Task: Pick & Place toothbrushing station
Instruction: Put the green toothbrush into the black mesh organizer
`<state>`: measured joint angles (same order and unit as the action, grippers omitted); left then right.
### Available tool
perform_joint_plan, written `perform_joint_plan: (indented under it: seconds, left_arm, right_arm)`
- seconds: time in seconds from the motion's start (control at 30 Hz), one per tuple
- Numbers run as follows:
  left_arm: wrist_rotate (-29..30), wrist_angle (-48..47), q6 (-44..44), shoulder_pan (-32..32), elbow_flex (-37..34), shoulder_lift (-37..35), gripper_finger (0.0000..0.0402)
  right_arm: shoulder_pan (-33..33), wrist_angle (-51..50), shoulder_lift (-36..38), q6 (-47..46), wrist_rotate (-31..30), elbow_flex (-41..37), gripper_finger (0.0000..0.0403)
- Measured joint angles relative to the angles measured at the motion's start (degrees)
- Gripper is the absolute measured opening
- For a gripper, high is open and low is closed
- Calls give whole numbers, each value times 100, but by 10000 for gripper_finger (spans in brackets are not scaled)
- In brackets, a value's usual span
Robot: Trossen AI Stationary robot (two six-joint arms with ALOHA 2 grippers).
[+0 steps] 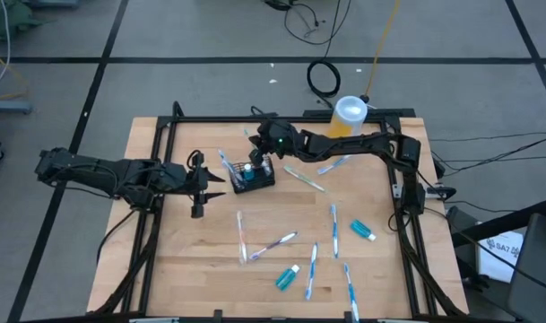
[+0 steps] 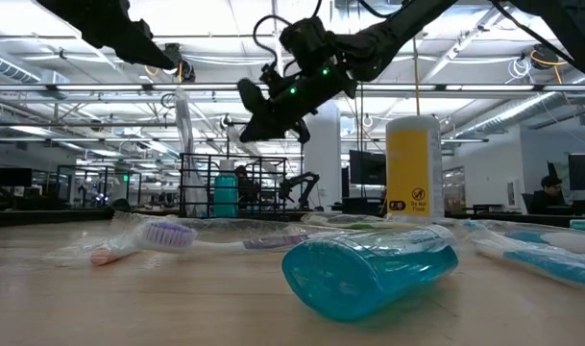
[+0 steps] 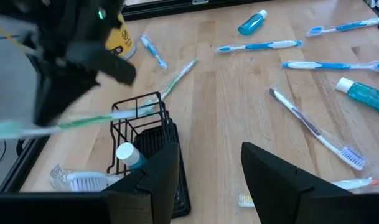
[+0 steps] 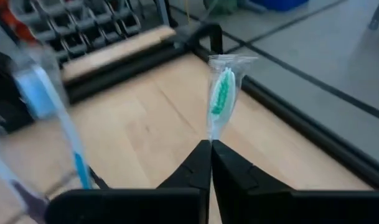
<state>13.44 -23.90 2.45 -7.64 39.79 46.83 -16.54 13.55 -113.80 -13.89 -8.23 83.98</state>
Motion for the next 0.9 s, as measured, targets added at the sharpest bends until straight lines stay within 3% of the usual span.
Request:
perform_joint_plan:
  seconds: [0.3, 0.53, 0.7, 0.9]
  left_arm:
    - [-7, -7, -227, -4, 0, 0, 177]
    - [-170, -43, -303, -4, 0, 0, 177]
    - [-311, -42, -427, -7, 0, 0, 177]
    - [-311, -2, -445, -7, 0, 0, 177]
  right_arm:
    - [324, 1410, 30, 128, -19, -1, 1]
    - [758, 1795, 37, 757, -1494, -312, 1]
    - [960, 3227, 29, 859, -2144, -1087, 0]
    - [938, 5680, 24, 1519, -2180, -1829, 0]
